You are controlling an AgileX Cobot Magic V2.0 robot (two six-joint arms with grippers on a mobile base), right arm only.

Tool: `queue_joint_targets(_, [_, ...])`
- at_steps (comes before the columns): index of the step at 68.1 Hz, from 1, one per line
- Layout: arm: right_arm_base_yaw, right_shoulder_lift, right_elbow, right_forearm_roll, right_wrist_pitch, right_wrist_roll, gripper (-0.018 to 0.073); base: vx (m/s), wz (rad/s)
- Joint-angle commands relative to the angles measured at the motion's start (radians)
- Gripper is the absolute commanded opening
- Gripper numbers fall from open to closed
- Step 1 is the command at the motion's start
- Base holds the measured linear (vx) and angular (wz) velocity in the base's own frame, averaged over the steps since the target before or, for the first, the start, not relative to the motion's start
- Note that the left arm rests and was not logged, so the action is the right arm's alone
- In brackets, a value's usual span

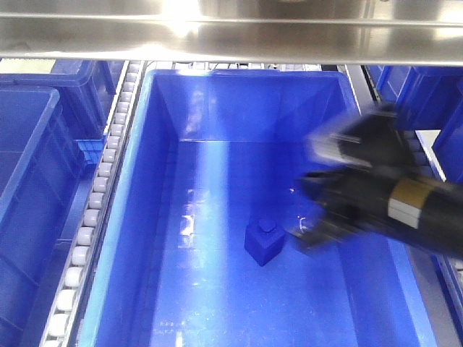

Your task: Pour parts from conveyor to right shelf

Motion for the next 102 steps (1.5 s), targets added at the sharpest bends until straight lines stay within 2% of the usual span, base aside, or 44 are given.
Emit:
queue_joint_targets(1, [-0.001, -0.112, 0.013, -0.012, -0.069, -0.004, -0.001, 0.0, 0.0])
queue_joint_targets(20, [-0.001, -0.256, 0.036, -0.012, 0.009, -0.004, -0.001, 0.0, 0.0])
queue_joint_targets(39, [-0.007, -0.273, 0.036, -0.015, -0.021, -0.005, -0.001, 0.0, 0.0])
queue_joint_targets(47, [-0.08, -0.332, 0.083, -0.008, -0.043, -0.005, -0.001, 0.0, 0.0])
queue_joint_targets(63, [-0.283, -0.52, 0.342, 0.07, -0.199, -0.005, -0.001, 0.0, 0.0])
queue_joint_targets(81, [-0.473, -0.825, 0.527, 0.07, -0.208, -0.005, -0.001, 0.0, 0.0])
queue_joint_targets(92, [-0.537, -0.983, 0.627, 0.07, -0.21, -0.005, -0.001, 0.0, 0.0])
queue_joint_targets(102, [-0.539, -1.068, 0.716, 0.07, -0.239, -0.005, -0.001, 0.0, 0.0])
